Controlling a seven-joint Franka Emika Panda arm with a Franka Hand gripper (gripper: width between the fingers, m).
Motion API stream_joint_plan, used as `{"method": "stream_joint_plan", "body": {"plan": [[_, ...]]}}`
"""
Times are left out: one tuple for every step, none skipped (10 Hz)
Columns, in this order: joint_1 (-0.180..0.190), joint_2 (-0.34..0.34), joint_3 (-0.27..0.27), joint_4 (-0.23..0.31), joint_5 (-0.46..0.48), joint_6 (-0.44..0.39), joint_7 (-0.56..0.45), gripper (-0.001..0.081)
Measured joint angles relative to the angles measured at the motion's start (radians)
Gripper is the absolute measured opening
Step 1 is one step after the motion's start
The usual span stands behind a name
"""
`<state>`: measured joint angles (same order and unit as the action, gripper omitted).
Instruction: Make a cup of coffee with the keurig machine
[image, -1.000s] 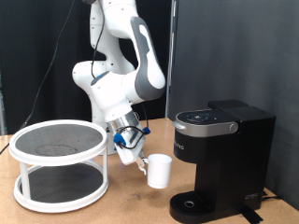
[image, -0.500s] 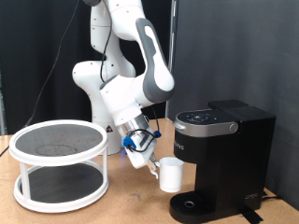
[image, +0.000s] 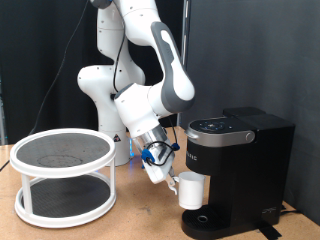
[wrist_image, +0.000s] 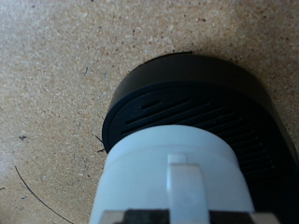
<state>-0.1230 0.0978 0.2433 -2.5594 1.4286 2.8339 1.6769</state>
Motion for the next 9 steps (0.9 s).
{"method": "stream_joint_plan", "body": {"plan": [[0.000, 0.011, 0.008, 0.009, 0.006, 0.008, -0.002, 0.0004], [0.001, 0.019, 0.014, 0.015, 0.010, 0.013, -0.002, 0.0004], [0.001, 0.028, 0.020, 0.021, 0.011, 0.019, -0.002, 0.0004], [0.001, 0.039, 0.025, 0.026, 0.013, 0.025, -0.002, 0.0004], [0.001, 0.047, 0.032, 0.031, 0.017, 0.031, -0.003, 0.0004], [0.001, 0.058, 0.037, 0.038, 0.024, 0.037, -0.007, 0.0004], [0.001, 0.068, 0.043, 0.044, 0.031, 0.044, -0.013, 0.0004], [0.001, 0.076, 0.048, 0.051, 0.037, 0.047, -0.017, 0.0004], [0.001, 0.087, 0.051, 0.060, 0.038, 0.050, -0.018, 0.0004]]}}
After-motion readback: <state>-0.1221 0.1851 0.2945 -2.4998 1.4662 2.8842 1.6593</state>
